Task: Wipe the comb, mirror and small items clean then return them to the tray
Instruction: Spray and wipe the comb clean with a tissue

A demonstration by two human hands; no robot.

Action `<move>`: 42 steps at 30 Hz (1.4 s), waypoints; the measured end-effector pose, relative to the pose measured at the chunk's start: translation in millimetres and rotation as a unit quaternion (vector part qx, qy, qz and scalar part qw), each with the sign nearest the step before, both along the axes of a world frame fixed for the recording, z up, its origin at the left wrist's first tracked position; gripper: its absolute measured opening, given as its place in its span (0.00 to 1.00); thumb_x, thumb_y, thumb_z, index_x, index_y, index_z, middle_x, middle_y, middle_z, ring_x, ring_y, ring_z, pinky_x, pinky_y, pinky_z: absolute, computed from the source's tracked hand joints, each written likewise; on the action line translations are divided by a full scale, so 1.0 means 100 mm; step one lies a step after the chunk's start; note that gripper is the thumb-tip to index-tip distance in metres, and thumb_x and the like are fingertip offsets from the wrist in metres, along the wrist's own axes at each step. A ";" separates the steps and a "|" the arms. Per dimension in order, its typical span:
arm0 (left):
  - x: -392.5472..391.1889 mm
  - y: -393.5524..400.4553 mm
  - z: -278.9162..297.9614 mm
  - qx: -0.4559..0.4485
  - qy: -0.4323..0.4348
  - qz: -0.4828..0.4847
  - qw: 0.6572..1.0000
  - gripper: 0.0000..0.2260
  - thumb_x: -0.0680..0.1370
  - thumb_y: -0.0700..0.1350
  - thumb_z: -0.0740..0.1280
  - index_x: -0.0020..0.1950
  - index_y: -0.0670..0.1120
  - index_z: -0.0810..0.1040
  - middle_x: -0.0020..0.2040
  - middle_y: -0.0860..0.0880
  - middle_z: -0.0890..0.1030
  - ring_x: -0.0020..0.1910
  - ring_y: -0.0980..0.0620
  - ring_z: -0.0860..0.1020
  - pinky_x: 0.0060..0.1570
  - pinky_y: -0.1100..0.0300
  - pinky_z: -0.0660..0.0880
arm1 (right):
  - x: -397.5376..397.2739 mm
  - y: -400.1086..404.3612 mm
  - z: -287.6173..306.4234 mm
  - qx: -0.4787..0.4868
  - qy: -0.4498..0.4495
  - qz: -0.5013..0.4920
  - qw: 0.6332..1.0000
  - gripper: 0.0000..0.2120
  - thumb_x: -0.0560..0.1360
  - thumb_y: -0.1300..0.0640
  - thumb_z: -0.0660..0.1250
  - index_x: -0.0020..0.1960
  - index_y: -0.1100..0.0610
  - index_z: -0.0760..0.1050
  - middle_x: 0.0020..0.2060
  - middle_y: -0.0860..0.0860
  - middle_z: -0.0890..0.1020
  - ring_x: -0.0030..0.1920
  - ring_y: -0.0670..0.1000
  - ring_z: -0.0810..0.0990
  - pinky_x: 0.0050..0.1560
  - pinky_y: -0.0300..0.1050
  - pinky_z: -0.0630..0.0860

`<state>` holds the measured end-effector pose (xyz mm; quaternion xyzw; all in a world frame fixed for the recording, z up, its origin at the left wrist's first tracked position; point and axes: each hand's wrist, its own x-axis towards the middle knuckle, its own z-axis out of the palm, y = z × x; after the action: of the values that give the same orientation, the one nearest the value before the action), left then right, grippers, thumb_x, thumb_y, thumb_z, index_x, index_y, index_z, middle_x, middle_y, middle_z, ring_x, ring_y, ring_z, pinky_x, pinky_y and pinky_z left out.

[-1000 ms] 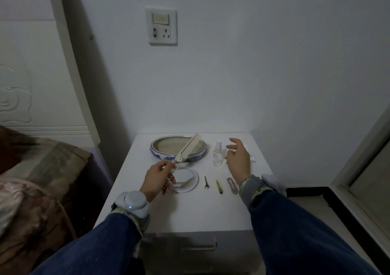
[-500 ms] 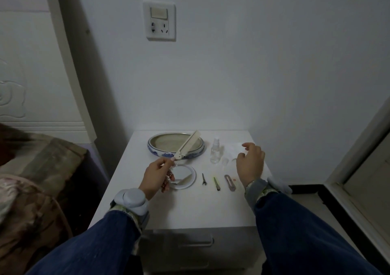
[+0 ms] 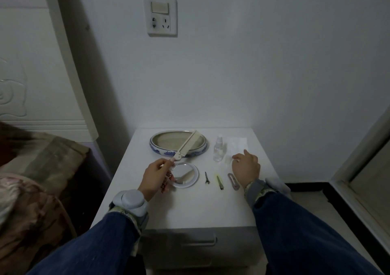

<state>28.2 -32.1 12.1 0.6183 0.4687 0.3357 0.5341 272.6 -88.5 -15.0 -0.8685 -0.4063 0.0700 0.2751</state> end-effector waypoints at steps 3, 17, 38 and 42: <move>0.00 -0.01 0.00 -0.002 0.001 0.002 1.000 0.14 0.79 0.51 0.62 0.44 0.40 0.75 0.29 0.41 0.77 0.17 0.50 0.72 0.17 0.65 0.66 | 0.02 -0.01 -0.02 -0.015 0.020 0.011 1.000 0.16 0.78 0.59 0.56 0.64 0.56 0.73 0.66 0.56 0.72 0.66 0.57 0.65 0.65 0.47 0.60; -0.02 -0.04 -0.02 0.005 0.003 0.003 1.000 0.15 0.79 0.51 0.62 0.44 0.39 0.76 0.29 0.42 0.77 0.19 0.48 0.70 0.18 0.64 0.66 | 0.13 -0.14 0.00 0.098 0.111 -0.032 0.988 0.10 0.76 0.61 0.61 0.53 0.61 0.78 0.47 0.61 0.81 0.47 0.61 0.78 0.46 0.48 0.73; 0.01 -0.24 0.07 0.019 -0.004 -0.009 1.000 0.13 0.80 0.51 0.61 0.45 0.42 0.76 0.31 0.42 0.78 0.20 0.49 0.70 0.19 0.63 0.67 | -0.05 -0.30 0.41 0.310 0.301 -0.074 0.899 0.08 0.74 0.66 0.62 0.39 0.60 0.67 0.34 0.48 0.71 0.43 0.51 0.71 0.41 0.38 0.65; 0.02 -0.27 0.11 0.039 0.002 -0.007 0.999 0.13 0.80 0.50 0.60 0.44 0.42 0.75 0.30 0.43 0.77 0.19 0.52 0.70 0.18 0.64 0.67 | -0.18 -0.34 0.47 0.305 0.298 -0.063 0.902 0.05 0.75 0.64 0.64 0.42 0.59 0.68 0.39 0.52 0.73 0.44 0.51 0.71 0.44 0.39 0.65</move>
<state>30.1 -59.4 22.7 0.6428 0.4520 0.3484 0.5109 254.9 -122.3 32.4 -0.7048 -0.2512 0.1806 0.6384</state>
